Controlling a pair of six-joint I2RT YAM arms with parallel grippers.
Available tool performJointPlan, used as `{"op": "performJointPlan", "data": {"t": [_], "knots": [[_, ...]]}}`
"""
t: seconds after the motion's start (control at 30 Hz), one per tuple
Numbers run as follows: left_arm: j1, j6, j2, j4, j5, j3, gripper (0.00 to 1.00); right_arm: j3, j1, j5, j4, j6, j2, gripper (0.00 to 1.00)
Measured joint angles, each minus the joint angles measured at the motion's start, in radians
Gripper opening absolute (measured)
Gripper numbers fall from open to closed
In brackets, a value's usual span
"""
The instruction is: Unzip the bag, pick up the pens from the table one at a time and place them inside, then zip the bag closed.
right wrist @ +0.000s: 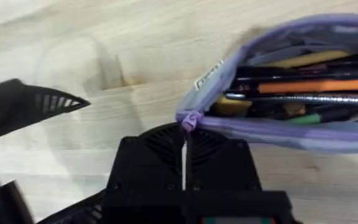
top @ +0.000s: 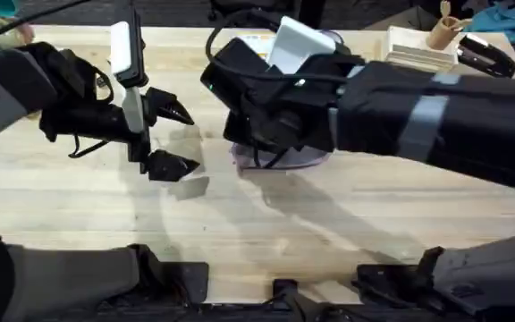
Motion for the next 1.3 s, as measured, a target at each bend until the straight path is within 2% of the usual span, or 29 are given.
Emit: {"op": "performJointPlan", "data": {"t": [0.23, 0.4, 0.6, 0.73, 1.03, 1.1, 1.2, 1.23, 1.27, 1.3], "knots": [[0.0, 0.0, 0.0, -0.002, 0.005, 0.0, 0.993, -0.001, -0.001, -0.003, -0.01, 0.0, -0.083, 0.032], [-0.021, 0.0, 0.0, 0.009, 0.036, 0.0, 0.993, -0.006, -0.002, -0.007, -0.013, 0.0, -0.097, 0.032], [-0.078, 0.001, 0.014, 0.051, 0.083, 0.0, 0.993, -0.009, -0.002, -0.007, -0.012, 0.0, -0.097, 0.031], [-0.119, 0.0, 0.085, 0.088, 0.117, 0.0, 0.993, -0.009, -0.002, -0.007, -0.011, 0.0, -0.097, 0.031], [-0.186, 0.0, 0.23, 0.163, 0.262, 0.0, 0.993, -0.009, -0.002, -0.007, -0.011, 0.0, -0.096, 0.03], [-0.228, 0.0, 0.262, 0.18, 0.289, 0.0, 0.993, -0.009, -0.002, -0.007, -0.011, 0.0, -0.097, 0.03], [-0.254, -0.012, 0.274, 0.21, 0.299, 0.0, 0.995, -0.009, -0.002, -0.007, -0.011, 0.0, -0.096, 0.03], [-0.261, -0.024, 0.274, 0.222, 0.302, 0.0, 0.967, -0.009, -0.003, -0.007, -0.011, 0.0, -0.097, 0.03], [-0.277, -0.064, 0.275, 0.259, 0.313, 0.0, 0.659, -0.009, -0.01, -0.008, -0.013, 0.0, -0.097, 0.029], [-0.281, -0.076, 0.275, 0.267, 0.314, 0.0, 0.514, -0.009, -0.013, -0.01, -0.014, 0.0, -0.096, 0.029]]}}
